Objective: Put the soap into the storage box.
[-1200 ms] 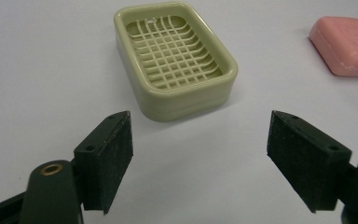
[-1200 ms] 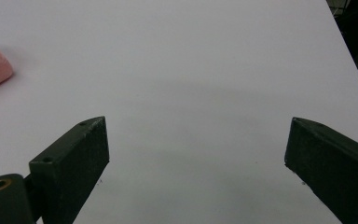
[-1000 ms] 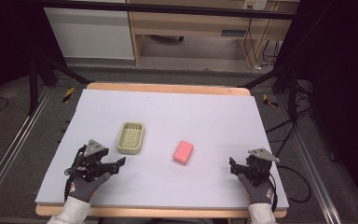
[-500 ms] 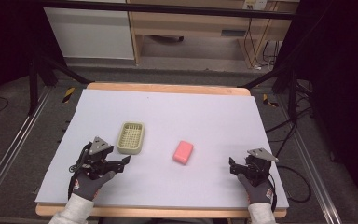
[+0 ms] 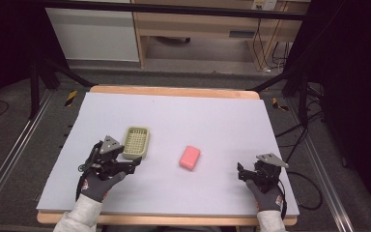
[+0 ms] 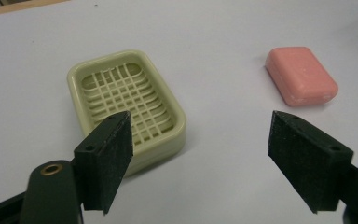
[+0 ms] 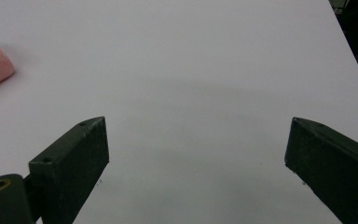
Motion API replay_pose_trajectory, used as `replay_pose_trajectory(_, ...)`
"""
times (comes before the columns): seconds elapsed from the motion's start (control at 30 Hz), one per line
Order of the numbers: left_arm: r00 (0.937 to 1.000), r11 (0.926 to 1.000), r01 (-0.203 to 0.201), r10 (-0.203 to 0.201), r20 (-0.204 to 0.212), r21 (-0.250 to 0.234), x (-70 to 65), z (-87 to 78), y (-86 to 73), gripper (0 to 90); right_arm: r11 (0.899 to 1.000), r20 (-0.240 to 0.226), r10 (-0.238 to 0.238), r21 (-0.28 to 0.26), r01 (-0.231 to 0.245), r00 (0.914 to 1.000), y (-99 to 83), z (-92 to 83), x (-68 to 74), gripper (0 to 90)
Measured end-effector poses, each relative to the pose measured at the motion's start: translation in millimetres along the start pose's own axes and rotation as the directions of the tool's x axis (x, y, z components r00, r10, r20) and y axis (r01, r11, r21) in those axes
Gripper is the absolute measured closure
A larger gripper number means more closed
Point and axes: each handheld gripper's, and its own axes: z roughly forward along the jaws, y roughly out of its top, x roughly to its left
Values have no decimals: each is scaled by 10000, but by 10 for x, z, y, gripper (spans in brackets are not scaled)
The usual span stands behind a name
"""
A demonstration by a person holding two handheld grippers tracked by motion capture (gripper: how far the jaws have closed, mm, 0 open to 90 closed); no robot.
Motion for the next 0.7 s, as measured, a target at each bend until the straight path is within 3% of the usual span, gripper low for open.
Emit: replay_pose_trajectory(0.7,9982,9989,-438,431,405,170,-283,260,185,218,10000,18,8,16,-8,10000,0,5,2,65)
